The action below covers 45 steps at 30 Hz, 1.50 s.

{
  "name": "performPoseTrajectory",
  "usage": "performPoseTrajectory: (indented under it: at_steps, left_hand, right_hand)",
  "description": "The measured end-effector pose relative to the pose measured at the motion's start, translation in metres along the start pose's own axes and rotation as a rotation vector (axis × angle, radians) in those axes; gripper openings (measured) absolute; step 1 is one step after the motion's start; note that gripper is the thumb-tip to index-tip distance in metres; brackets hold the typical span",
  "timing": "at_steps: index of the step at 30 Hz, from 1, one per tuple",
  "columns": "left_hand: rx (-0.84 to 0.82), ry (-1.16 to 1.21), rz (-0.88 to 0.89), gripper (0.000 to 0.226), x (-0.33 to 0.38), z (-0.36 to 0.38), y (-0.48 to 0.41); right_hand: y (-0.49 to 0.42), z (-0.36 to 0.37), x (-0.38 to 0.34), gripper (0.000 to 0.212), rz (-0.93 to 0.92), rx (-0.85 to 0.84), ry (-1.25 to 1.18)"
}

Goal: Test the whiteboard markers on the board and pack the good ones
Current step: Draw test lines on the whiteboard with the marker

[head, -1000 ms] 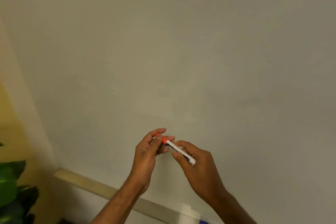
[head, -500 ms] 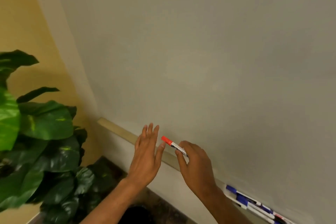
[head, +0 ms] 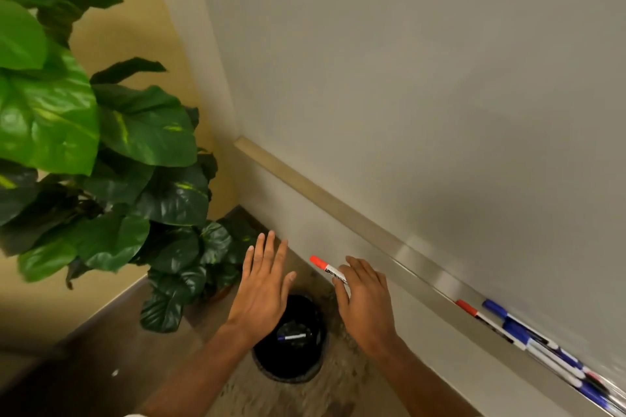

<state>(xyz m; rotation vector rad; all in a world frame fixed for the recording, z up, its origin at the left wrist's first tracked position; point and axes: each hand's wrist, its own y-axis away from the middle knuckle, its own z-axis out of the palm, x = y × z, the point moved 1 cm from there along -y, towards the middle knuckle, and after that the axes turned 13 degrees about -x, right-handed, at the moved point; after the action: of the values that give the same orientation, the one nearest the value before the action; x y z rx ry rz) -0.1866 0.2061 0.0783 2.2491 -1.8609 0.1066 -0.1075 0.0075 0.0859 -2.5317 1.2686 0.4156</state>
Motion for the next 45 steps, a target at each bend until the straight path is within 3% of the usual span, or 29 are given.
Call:
performPoseTrajectory:
  at_steps: [3, 8, 17, 24, 32, 40, 45]
  left_hand:
    - [-0.043, -0.01, -0.031, 0.062, -0.023, 0.024, 0.009]
    - [-0.089, 0.001, -0.082, 0.063, -0.05, 0.05, 0.019]
    - [-0.083, 0.05, -0.088, 0.06, -0.073, 0.072, 0.027]
    - [-0.069, 0.088, -0.101, 0.06, -0.08, 0.075, 0.028]
    - [-0.079, 0.106, -0.077, 0.06, -0.071, 0.067, 0.027]
    - [-0.06, 0.058, -0.008, 0.06, -0.031, 0.053, 0.01]
    - [-0.053, 0.047, 0.071, 0.063, 0.011, 0.038, 0.0]
  right_hand:
    - [0.0, 0.027, -0.006, 0.02, 0.0, -0.044, -0.002]
    - [-0.001, 0.072, -0.012, 0.045, 0.026, -0.183, -0.006]
    - [-0.007, 0.128, -0.021, 0.021, 0.013, -0.3, 0.011]
    - [-0.024, 0.15, -0.03, 0.034, -0.015, -0.332, 0.057]
    - [-0.014, 0.129, -0.02, 0.051, 0.046, -0.251, -0.041]
    - [0.01, 0.086, 0.004, 0.043, 0.079, -0.097, -0.079]
    - [0.023, 0.053, 0.022, 0.048, 0.082, 0.009, -0.08]
